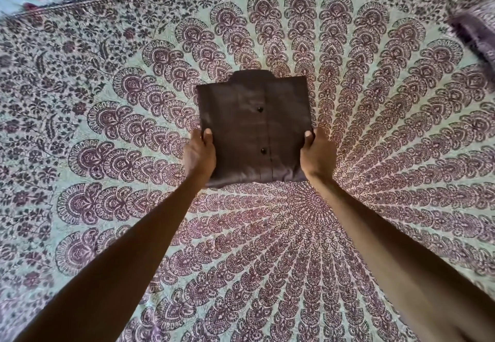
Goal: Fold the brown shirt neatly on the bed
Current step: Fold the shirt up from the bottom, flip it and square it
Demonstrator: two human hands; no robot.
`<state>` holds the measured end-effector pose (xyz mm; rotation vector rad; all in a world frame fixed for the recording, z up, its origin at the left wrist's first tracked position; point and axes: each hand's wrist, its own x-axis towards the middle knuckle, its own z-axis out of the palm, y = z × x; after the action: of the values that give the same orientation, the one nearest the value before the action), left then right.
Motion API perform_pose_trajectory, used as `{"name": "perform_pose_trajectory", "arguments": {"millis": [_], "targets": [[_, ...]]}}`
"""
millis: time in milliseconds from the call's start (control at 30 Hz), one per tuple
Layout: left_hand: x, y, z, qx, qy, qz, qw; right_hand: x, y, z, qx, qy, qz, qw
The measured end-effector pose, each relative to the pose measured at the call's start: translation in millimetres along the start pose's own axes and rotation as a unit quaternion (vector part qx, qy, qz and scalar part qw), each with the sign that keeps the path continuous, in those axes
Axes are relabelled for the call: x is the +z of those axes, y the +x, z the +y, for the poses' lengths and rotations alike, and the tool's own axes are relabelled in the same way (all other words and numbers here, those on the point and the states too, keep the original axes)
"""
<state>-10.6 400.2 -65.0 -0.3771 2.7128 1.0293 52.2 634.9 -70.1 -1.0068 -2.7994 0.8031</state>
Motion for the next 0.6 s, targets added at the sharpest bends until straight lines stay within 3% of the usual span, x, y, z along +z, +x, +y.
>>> {"name": "perform_pose_trajectory", "arguments": {"millis": [133,267,400,467,533,600], "targets": [[3,13,0,0.055,-0.001,0.036,0.998,2,0,-3,-0.015,0.025,0.036,0.999],[3,8,3,0.054,0.116,0.056,0.990,4,-4,-9,-0.011,-0.072,0.065,0.995],[6,-6,13,0.084,0.167,0.168,0.968,1,-6,-18,-0.103,-0.079,0.136,0.982],[17,-26,21,0.183,0.170,0.141,0.958,8,-11,-24,-0.181,-0.085,0.061,0.978],[36,-46,22,0.264,0.185,0.056,0.945,22,-15,-23,-0.226,-0.121,-0.039,0.966],[52,-48,12,0.281,0.196,0.001,0.939,34,-13,-12,-0.238,-0.159,-0.077,0.955]]}}
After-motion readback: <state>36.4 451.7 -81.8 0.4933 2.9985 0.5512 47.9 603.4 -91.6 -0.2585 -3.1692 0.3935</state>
